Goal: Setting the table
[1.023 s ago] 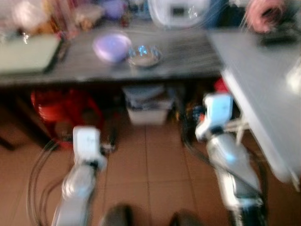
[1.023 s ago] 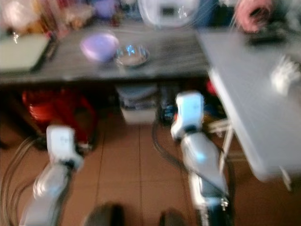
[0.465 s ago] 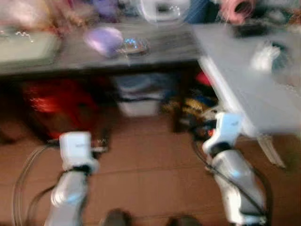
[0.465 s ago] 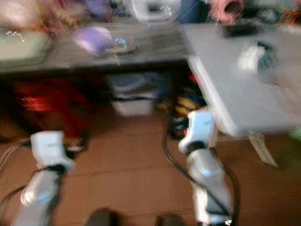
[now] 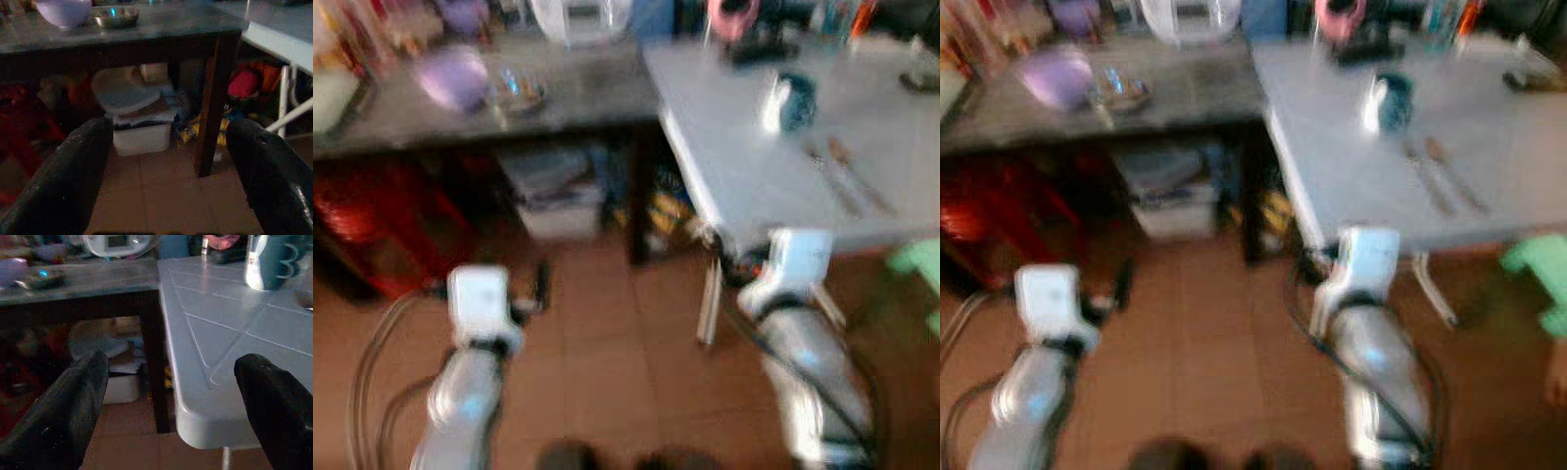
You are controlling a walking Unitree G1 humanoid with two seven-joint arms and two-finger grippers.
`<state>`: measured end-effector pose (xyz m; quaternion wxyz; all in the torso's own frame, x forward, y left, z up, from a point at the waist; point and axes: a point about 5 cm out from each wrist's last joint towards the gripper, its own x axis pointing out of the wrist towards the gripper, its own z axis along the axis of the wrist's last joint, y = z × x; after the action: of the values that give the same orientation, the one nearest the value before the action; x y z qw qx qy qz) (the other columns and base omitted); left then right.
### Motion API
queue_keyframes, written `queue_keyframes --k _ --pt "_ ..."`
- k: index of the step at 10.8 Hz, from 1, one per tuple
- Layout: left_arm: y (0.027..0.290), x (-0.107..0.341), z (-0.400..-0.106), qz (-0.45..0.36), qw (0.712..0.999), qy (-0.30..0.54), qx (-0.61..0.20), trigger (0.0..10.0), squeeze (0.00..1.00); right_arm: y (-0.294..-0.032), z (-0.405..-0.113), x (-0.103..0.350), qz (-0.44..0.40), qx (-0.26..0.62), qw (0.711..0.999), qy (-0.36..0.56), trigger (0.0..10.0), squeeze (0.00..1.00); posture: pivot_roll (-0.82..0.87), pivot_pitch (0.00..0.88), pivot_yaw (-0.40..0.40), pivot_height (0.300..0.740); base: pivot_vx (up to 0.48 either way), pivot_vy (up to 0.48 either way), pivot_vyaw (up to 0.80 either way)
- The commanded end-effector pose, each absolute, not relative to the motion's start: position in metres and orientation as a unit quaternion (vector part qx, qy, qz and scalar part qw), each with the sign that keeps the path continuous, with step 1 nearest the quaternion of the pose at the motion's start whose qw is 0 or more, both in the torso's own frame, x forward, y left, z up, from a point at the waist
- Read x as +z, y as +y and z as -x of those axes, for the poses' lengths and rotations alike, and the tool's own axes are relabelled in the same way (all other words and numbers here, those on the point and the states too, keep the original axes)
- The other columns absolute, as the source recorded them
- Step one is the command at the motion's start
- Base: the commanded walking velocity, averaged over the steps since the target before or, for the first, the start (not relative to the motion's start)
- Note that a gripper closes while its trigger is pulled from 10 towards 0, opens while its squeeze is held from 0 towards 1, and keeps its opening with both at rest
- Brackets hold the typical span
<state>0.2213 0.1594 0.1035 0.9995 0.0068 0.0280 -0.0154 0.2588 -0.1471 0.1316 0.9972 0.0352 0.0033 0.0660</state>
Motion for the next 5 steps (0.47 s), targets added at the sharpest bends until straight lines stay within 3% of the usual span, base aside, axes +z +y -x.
queue_keyframes --k 1,4,5 --pt "0.1556 0.1068 -0.2237 -0.012 0.999 0.024 -0.028 10.0 0.0 -0.151 -0.2604 0.1358 -0.032 0.059 0.998 -0.003 10.0 0.0 0.0 0.082 0.047 0.74 0.304 -0.368 0.0" --pt "0.1552 0.108 -0.2267 -0.017 0.999 0.023 -0.033 10.0 0.0 -0.1497 -0.2623 0.1368 -0.038 0.061 0.997 -0.005 10.0 0.0 0.0 0.078 0.053 0.74 0.311 -0.361 0.0" --pt "0.1553 0.1082 -0.2279 -0.017 0.999 0.024 -0.034 10.0 0.0 -0.1485 -0.2631 0.1381 -0.038 0.064 0.997 -0.008 10.0 0.0 0.0 0.077 0.053 0.74 0.356 -0.319 0.69"
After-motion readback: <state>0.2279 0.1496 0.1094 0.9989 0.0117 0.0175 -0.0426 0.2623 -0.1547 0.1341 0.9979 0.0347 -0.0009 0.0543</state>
